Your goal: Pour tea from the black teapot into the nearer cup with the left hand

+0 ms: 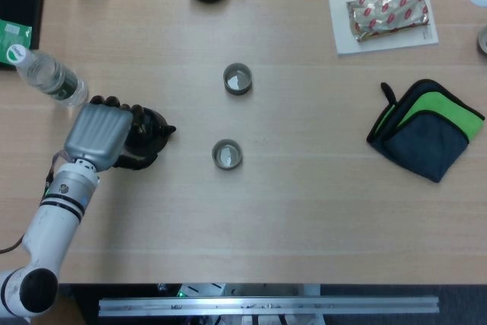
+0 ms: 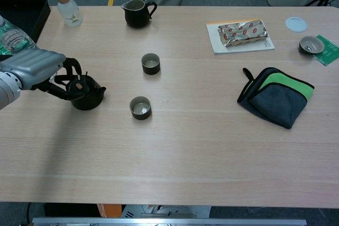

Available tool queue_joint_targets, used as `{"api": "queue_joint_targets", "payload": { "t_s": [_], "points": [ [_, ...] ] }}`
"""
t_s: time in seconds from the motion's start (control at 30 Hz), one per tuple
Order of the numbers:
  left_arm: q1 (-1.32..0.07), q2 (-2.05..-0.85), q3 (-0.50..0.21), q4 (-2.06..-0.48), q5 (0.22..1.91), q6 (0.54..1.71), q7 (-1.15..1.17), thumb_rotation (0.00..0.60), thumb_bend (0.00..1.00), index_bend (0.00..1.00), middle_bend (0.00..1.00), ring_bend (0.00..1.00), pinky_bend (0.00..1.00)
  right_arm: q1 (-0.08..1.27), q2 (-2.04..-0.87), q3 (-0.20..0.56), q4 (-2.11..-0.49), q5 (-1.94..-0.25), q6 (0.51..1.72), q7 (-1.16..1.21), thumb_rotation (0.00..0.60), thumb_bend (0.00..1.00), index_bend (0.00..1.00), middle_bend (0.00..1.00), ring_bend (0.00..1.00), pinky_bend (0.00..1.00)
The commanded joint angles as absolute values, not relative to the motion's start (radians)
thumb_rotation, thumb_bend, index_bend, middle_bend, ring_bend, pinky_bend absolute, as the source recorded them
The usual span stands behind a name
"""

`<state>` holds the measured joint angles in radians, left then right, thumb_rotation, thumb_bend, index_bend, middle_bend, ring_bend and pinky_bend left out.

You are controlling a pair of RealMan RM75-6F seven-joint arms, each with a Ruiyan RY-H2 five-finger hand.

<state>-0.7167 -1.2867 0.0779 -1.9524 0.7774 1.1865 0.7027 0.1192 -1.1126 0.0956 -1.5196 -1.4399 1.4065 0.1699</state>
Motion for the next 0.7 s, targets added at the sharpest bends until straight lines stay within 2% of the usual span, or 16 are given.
{"api": "queue_joint_targets", "payload": {
  "t_s": [0.03, 0.3, 0.47, 0.7],
  "points": [
    [-0.701, -1.280, 0.084, -1.963, 0.798, 1.197, 0.695, 0.300, 0.19, 0.27, 0.35, 0.23, 0.22, 0.119, -1.113, 0.096, -1.519, -1.440, 1.406, 0.170, 0.600, 0.01, 0.27, 0.37, 0.29, 0.32],
    [-0.671, -1.276, 0.090, -1.980, 0.832, 1.212, 0.690, 0.315, 0.19, 0.25, 0.33, 0.23, 0.22, 0.122, -1.116, 0.096, -1.516, -1.440, 1.401, 0.171, 0.600, 0.01, 0.27, 0.37, 0.29, 0.32],
    [-0.655, -1.281, 0.092, -1.994, 0.846, 1.205, 0.678, 0.368, 0.19, 0.24, 0.32, 0.24, 0.22, 0.122, -1.118, 0.096, -1.513, -1.439, 1.400, 0.173, 0.600, 0.01, 0.27, 0.37, 0.29, 0.32],
    [-0.638, -1.301, 0.103, -2.003, 0.853, 1.202, 0.692, 0.372, 0.19, 0.24, 0.32, 0.25, 0.22, 0.118, -1.119, 0.093, -1.506, -1.437, 1.401, 0.179, 0.600, 0.01, 0.27, 0.37, 0.29, 0.32]
  ]
}}
